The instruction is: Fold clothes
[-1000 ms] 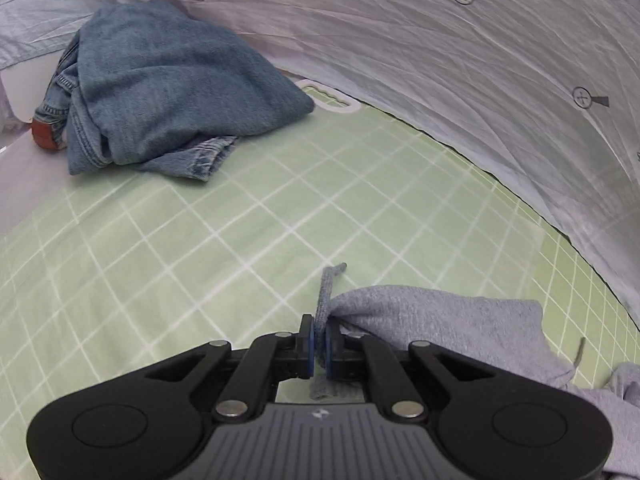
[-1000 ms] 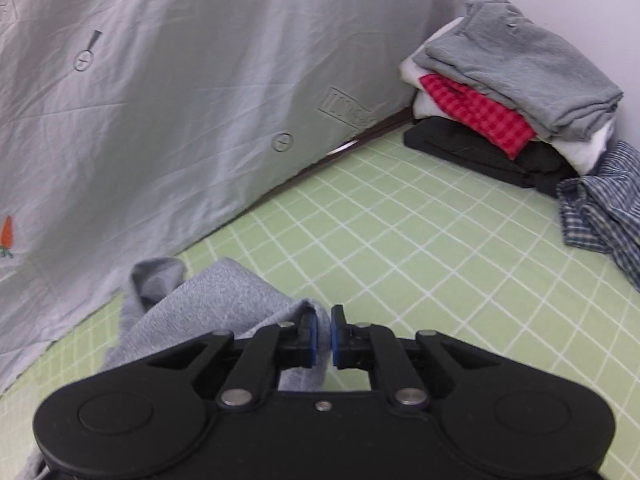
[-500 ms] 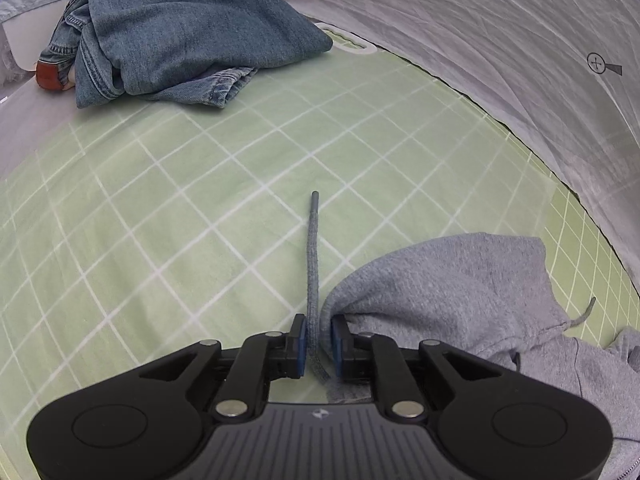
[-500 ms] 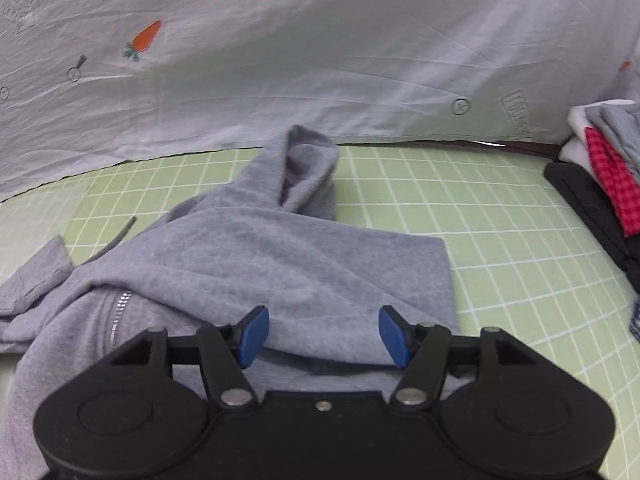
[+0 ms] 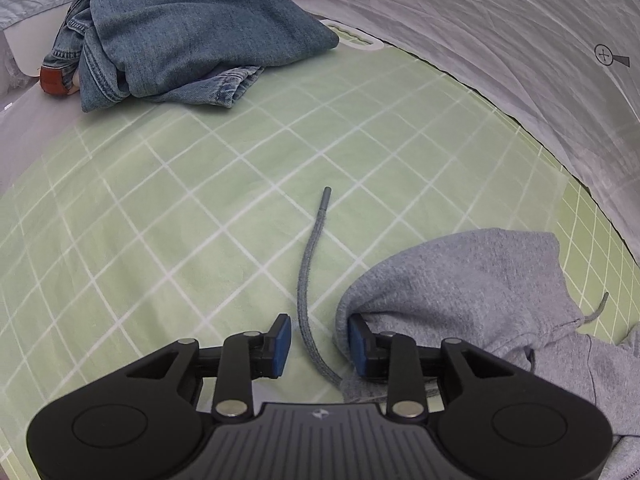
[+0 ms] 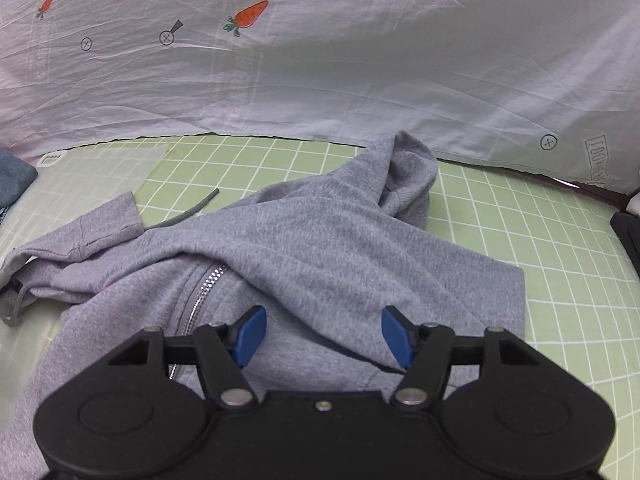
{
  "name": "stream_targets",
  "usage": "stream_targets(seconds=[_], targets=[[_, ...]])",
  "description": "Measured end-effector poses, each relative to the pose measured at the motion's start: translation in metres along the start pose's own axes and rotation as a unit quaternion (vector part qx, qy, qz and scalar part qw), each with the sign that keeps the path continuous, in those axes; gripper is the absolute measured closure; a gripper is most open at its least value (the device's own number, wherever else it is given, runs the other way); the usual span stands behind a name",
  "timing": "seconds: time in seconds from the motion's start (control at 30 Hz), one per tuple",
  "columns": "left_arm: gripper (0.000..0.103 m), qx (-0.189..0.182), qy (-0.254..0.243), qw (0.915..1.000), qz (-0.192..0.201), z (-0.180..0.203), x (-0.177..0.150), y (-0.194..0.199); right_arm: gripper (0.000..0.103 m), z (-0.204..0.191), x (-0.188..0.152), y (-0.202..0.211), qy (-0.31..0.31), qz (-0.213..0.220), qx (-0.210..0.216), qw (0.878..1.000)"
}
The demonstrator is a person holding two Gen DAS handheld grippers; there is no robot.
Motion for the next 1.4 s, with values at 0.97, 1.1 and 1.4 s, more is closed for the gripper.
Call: stream_targets(seconds=[0.97, 1.1, 1.4], targets=[[0.050, -0.148, 0.100, 0.9833, -0.037, -0.008, 0.004, 0.002, 0.055, 0.188, -0.079, 0.033, -0.337, -0.041, -0.171, 0.925], [0.052, -0.166, 0.085, 0.9821, -0.027, 0.005, 0.008, 0.000, 0.055, 0.152, -0.066, 0.019, -0.298, -0.052, -0.124, 0.945], [0.101, -0.117, -0.005, 0.9927, 0.028, 0.013, 0.051, -0.008, 0.055, 0.127, -0.058, 0.015, -0.259, -0.069, -0.105, 0.958]])
Point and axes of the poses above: each gripper's, at about its wrist camera, not at the fingertips, and y roughly against the way its jaws point, z to its right, x to its top, the point moved 3 cm from there along -y, roughly the way its jaws point
